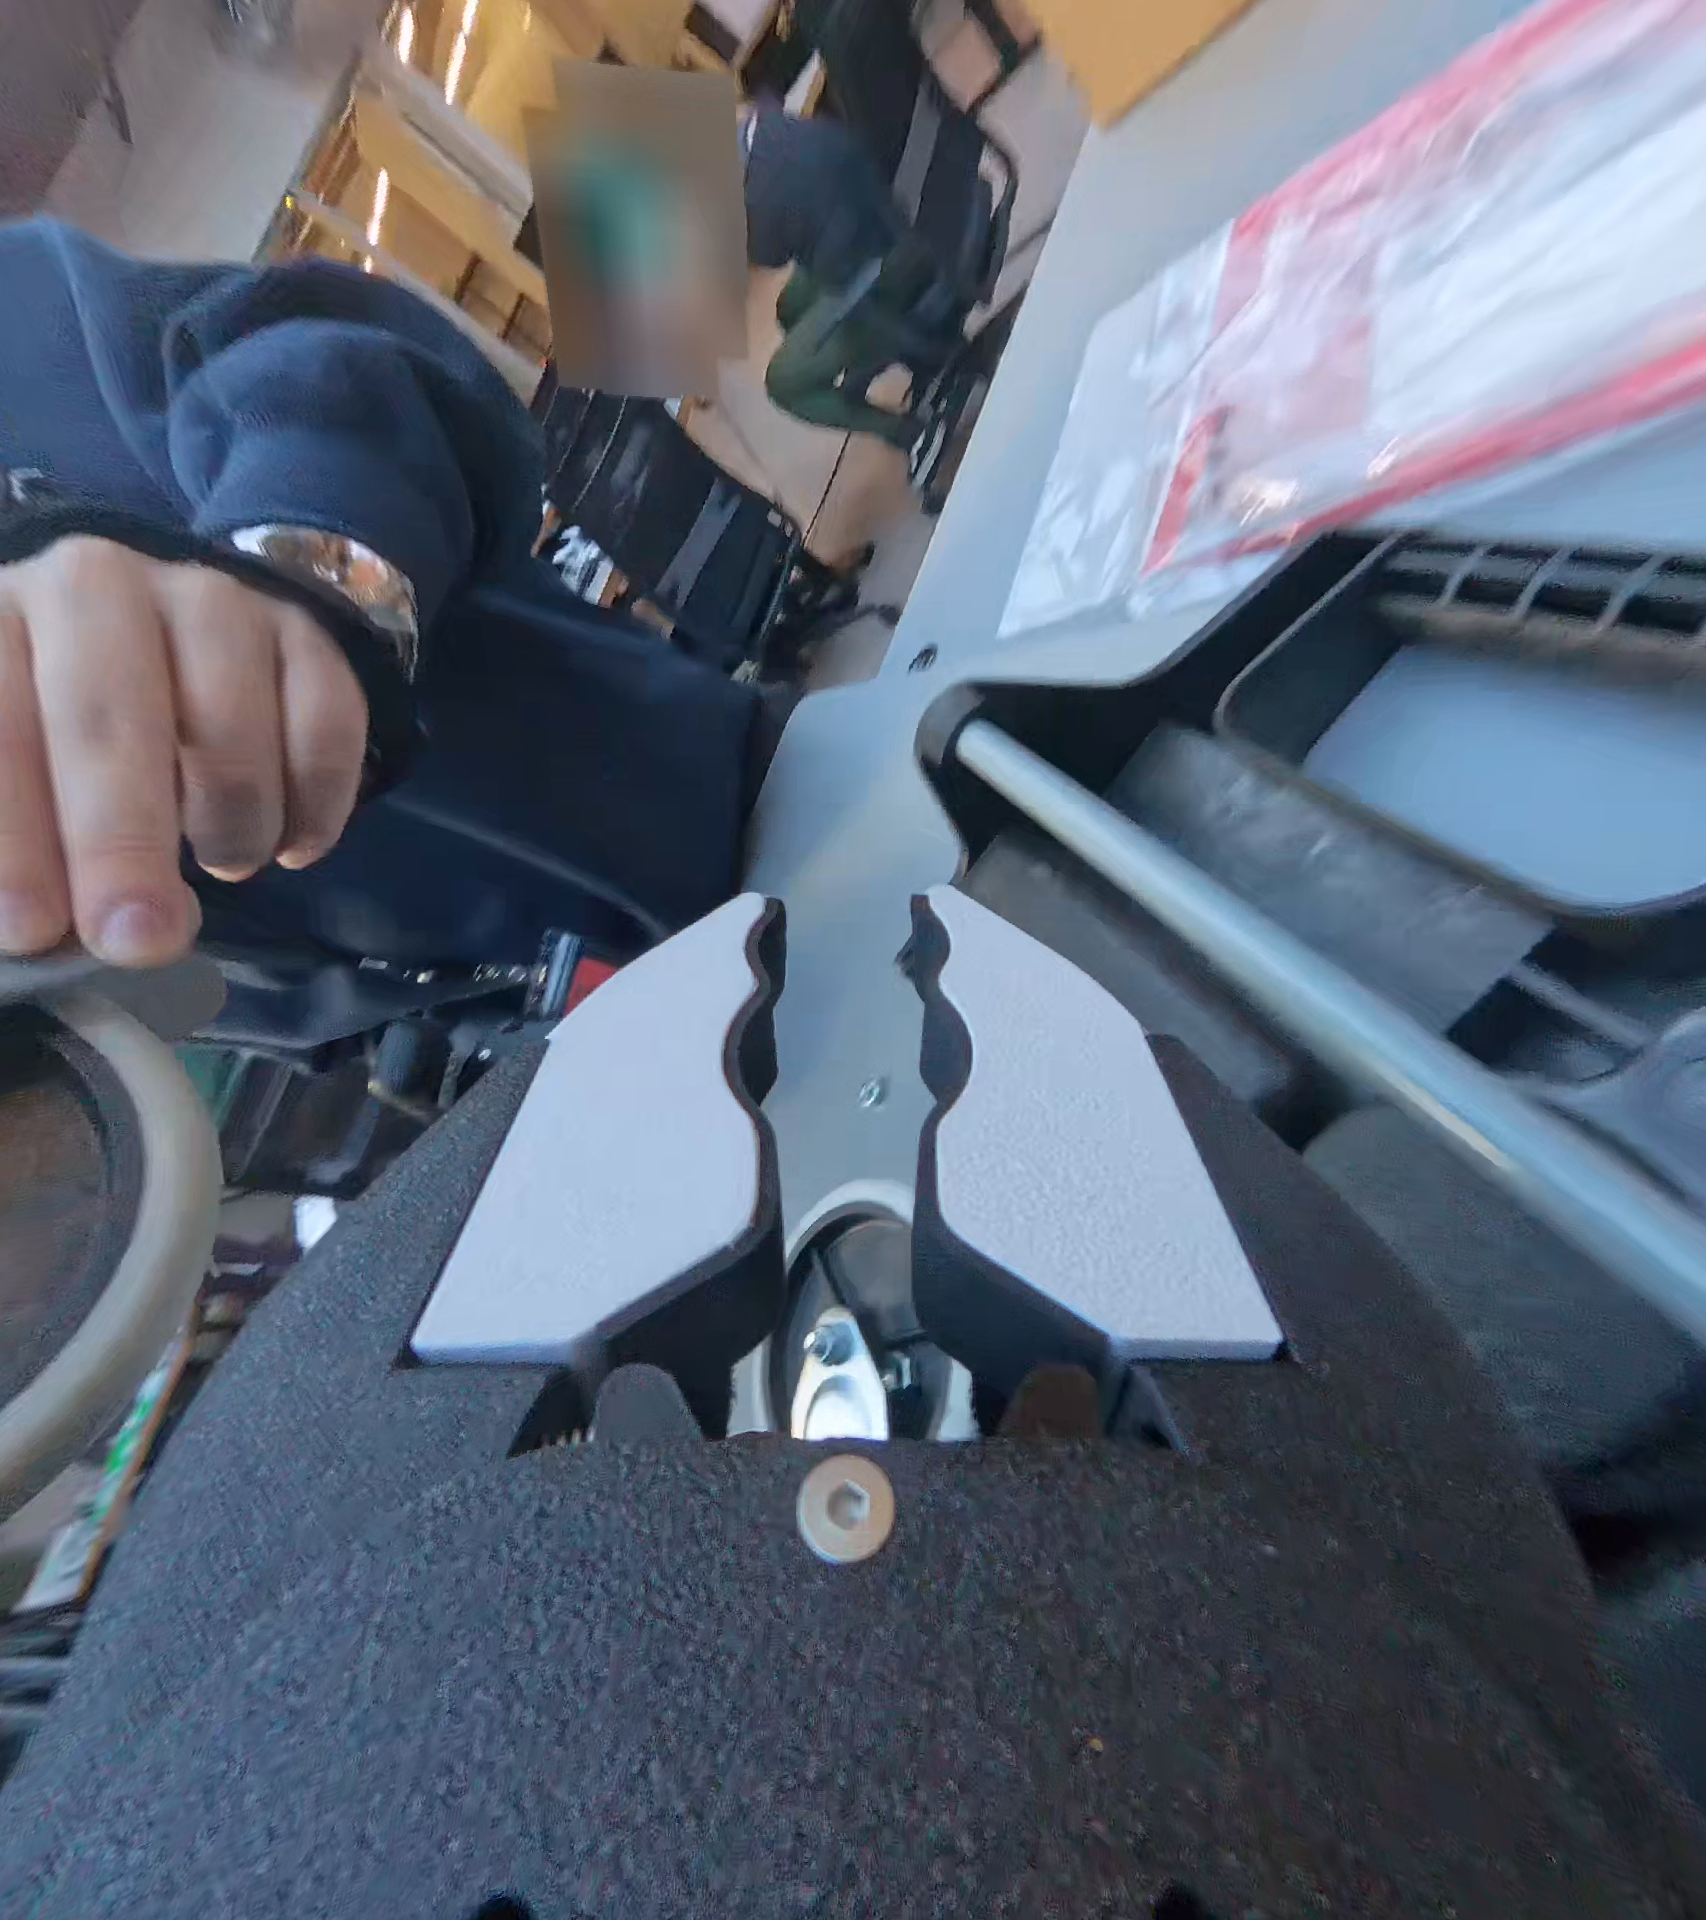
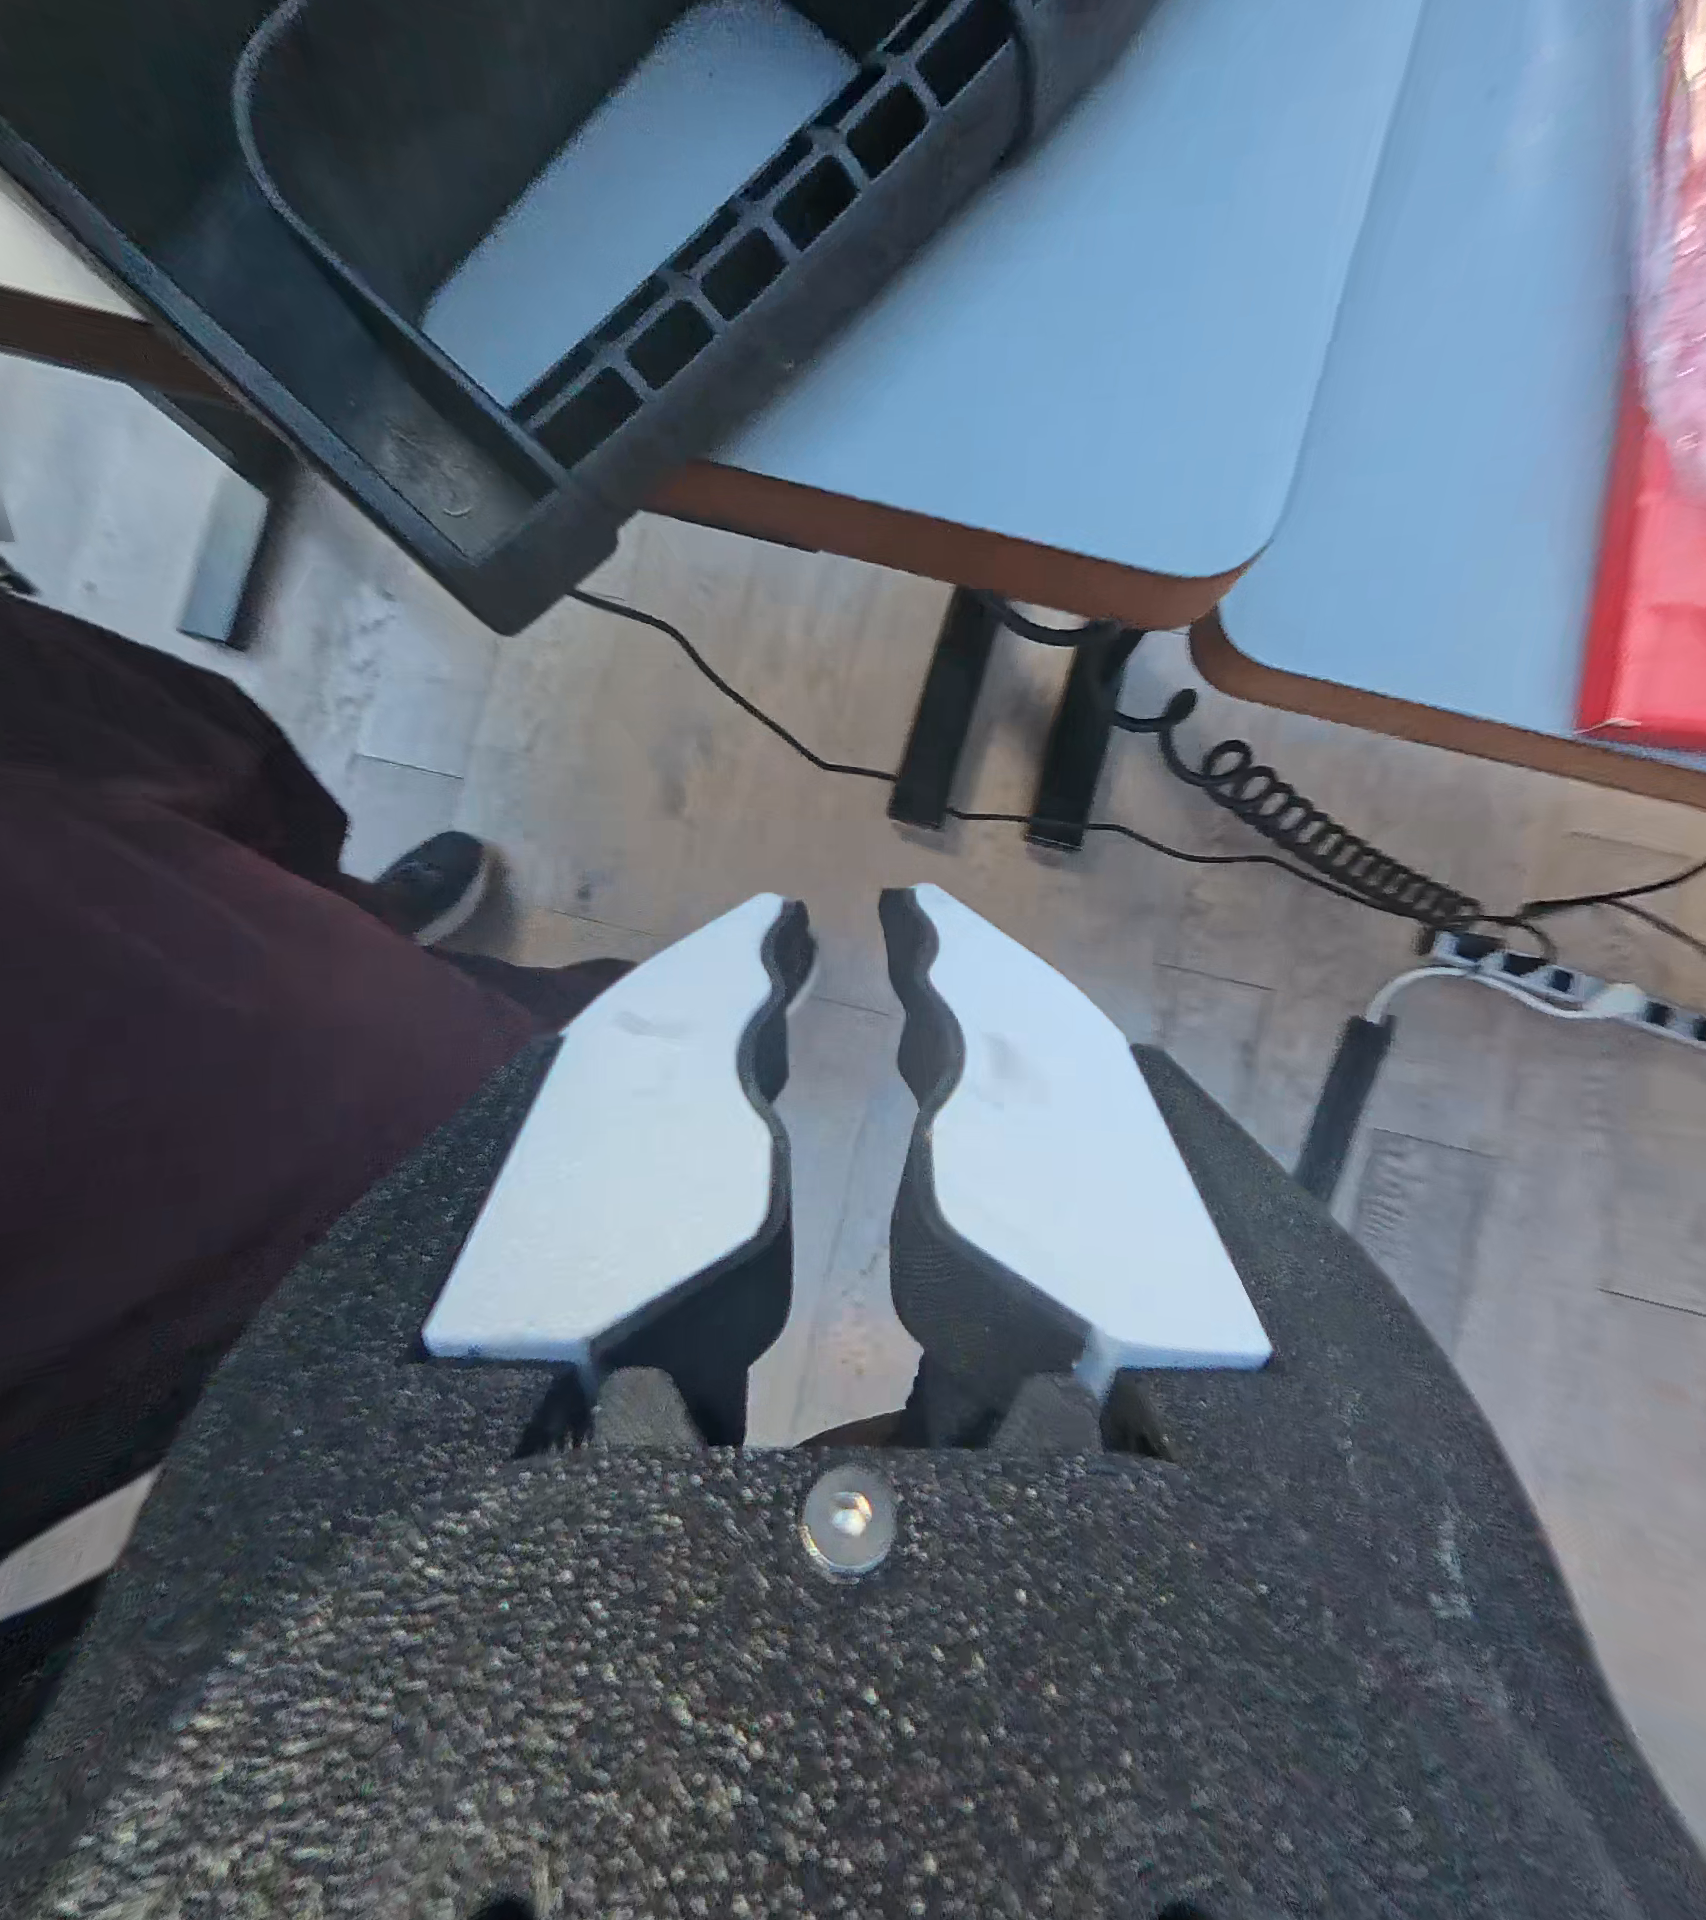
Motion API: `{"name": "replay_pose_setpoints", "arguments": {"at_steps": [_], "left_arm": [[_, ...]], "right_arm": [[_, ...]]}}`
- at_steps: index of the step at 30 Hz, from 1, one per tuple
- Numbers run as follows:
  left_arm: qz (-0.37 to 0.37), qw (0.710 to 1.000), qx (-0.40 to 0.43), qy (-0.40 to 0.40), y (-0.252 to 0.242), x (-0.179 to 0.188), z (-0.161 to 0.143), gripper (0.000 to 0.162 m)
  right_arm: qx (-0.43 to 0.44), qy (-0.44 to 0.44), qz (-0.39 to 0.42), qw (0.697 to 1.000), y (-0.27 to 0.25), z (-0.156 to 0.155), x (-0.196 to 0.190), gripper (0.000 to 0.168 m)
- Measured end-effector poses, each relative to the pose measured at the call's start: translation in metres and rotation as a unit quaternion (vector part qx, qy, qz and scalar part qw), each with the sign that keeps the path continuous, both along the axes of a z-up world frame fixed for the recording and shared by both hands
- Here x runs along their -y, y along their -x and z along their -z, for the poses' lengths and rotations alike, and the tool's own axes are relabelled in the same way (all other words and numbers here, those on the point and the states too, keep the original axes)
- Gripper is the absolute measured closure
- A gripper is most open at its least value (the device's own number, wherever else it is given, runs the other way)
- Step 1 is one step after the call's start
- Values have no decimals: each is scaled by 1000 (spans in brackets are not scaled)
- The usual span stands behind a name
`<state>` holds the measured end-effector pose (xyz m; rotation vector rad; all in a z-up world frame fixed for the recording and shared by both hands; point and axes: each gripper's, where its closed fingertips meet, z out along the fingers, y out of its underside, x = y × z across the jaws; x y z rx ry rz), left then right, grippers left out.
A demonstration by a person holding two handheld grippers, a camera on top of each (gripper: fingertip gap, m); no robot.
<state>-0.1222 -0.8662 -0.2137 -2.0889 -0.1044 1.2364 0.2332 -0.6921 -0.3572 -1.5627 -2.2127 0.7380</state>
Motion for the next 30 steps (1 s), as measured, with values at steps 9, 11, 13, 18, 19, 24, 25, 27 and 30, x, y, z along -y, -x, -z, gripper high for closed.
{"name": "replay_pose_setpoints", "arguments": {"at_steps": [9,11,13,18,19,24,25,27,30], "left_arm": [[144,956,134,-219,-119,36,-70,137],[180,932,176,-261,-170,71,-76,137],[227,909,227,-268,-228,111,-71,137],[215,872,319,-302,-304,241,-54,137],[190,873,328,-307,-303,267,-47,137],[72,871,347,-341,-288,384,-10,136],[53,879,341,-330,-285,403,2,136],[13,894,325,-310,-275,442,19,135],[-37,899,300,-318,-246,496,18,136]], "right_arm": [[-110,-61,36,991,0,-102,68,149],[-146,-63,34,987,-4,-132,113,149],[-171,-64,11,983,-9,-153,167,149],[-214,-41,-96,971,12,-189,298,149],[-226,-36,-113,967,26,-201,316,149],[-298,-20,-186,936,119,-295,377,148],[-310,-28,-201,929,137,-314,386,145],[-331,-51,-231,914,168,-346,399,144],[-353,-81,-264,894,204,-383,410,141]]}}
